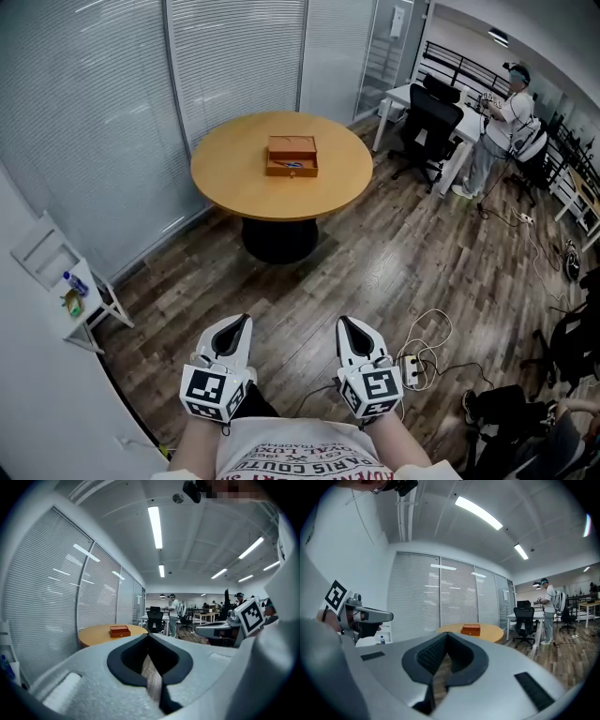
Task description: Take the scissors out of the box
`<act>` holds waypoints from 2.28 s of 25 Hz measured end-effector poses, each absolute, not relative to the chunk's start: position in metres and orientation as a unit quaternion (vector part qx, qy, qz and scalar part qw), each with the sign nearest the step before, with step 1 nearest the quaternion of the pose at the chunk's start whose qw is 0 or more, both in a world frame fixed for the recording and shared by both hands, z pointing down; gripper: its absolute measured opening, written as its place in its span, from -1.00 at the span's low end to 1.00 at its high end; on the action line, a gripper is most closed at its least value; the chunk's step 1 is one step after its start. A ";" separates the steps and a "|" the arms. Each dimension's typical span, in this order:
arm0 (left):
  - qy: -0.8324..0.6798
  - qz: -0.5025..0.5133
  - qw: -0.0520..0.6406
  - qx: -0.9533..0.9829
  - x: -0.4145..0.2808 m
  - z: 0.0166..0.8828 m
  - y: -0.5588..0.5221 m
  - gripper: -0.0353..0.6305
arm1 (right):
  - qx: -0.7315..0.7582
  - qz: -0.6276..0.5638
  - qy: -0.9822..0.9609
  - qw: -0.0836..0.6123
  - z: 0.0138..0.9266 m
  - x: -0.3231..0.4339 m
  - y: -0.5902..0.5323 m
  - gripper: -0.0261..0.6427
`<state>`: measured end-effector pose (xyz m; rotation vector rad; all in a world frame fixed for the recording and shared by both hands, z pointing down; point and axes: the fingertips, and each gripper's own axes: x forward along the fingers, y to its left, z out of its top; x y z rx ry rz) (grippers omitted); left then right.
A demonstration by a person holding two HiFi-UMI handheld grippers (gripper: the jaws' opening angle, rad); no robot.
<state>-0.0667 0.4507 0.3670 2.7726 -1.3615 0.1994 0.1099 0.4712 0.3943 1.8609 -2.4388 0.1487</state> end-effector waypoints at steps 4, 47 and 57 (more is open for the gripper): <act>-0.442 0.066 0.037 0.894 -0.085 0.379 0.420 -0.87 | 0.606 0.068 -0.791 0.044 0.407 0.098 0.442 -0.90; -0.534 0.064 0.074 0.840 -0.090 0.390 -0.027 -0.87 | 0.508 0.070 -0.851 0.115 0.431 0.109 -0.056 -0.90; -0.526 0.083 0.086 0.842 -0.002 0.407 -0.104 -0.87 | 0.509 0.100 -0.845 0.128 0.448 0.199 -0.131 -0.90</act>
